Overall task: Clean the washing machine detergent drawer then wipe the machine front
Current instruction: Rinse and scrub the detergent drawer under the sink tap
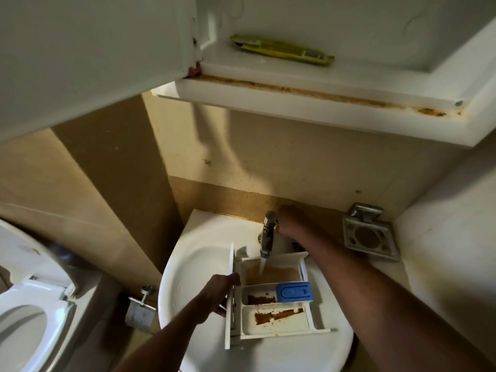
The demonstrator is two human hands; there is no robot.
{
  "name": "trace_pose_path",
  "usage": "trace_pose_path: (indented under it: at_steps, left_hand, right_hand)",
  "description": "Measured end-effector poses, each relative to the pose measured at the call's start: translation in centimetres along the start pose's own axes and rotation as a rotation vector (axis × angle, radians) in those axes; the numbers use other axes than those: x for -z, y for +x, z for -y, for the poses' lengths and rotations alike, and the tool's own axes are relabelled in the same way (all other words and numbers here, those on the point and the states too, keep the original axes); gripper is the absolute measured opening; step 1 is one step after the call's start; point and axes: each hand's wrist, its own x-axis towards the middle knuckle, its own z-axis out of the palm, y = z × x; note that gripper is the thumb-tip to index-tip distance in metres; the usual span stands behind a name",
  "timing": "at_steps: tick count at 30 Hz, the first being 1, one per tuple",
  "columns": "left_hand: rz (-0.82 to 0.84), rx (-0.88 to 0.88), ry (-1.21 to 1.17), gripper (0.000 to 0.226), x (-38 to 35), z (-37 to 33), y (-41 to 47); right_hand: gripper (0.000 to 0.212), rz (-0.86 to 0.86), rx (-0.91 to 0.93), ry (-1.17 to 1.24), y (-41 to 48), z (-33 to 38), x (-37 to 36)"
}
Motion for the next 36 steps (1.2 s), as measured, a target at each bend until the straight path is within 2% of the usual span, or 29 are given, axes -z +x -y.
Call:
trace_pose_path:
  at_steps: [3, 8, 13, 16, 19, 22, 24, 26, 34, 36]
  left_hand:
    - [-0.12, -0.014, 0.071, 0.045, 0.5, -0.3, -0.1]
    - [-0.365, -0.157, 0.502, 0.046, 0.7, -1.6, -2.3]
    - [-0.463, -0.263, 0.607, 0.044, 0.1, -2.6, -3.6]
    - [-0.382, -0.22, 0.504, 0.05, 0.8, -1.6, -3.0]
    - [-0.225, -0.101, 0.22, 0.041, 1.3, -0.8, -2.6]
    - [-0.112, -0.033, 0.07, 0.038, 1.2, -0.4, -2.2]
    - [-0.071, 0.006, 0.017, 0.049, 1.1, -0.2, -2.1]
    - [-0.055, 0.04, -0.033, 0.058, 0.9, 0.0, -2.2]
    - [-0.108, 0.101, -0.153, 0.054, 2.4, 1.2, -3.4]
    - [-0.117, 0.094, -0.173, 0.04, 2.5, 1.7, -4.2]
  right_hand:
    - [0.032, -0.015, -0.017, 0.027, 0.3, -0.1, -0.1]
    - [0.036, -0.004, -0.011, 0.048, 0.3, -0.2, 0.2]
    - [0.032, -0.008, -0.009, 0.058, 0.0, 0.0, 0.3]
    - [0.033, -0.024, 0.029, 0.025, 0.0, -0.3, 0.2]
    - [0.033, -0.047, 0.062, -0.005, -0.1, -0.6, 0.1]
    - [0.03, -0.058, 0.046, -0.016, -0.1, -0.6, 0.0]
    - [0.033, -0.064, 0.071, -0.025, -0.2, -0.7, -0.1]
    - [0.034, -0.078, 0.096, -0.024, -0.3, -0.8, -0.2]
    - [0.03, -0.051, 0.014, 0.049, 0.2, -0.5, -0.8]
    - [0.031, -0.039, -0.013, 0.046, 0.6, -0.5, -0.9]
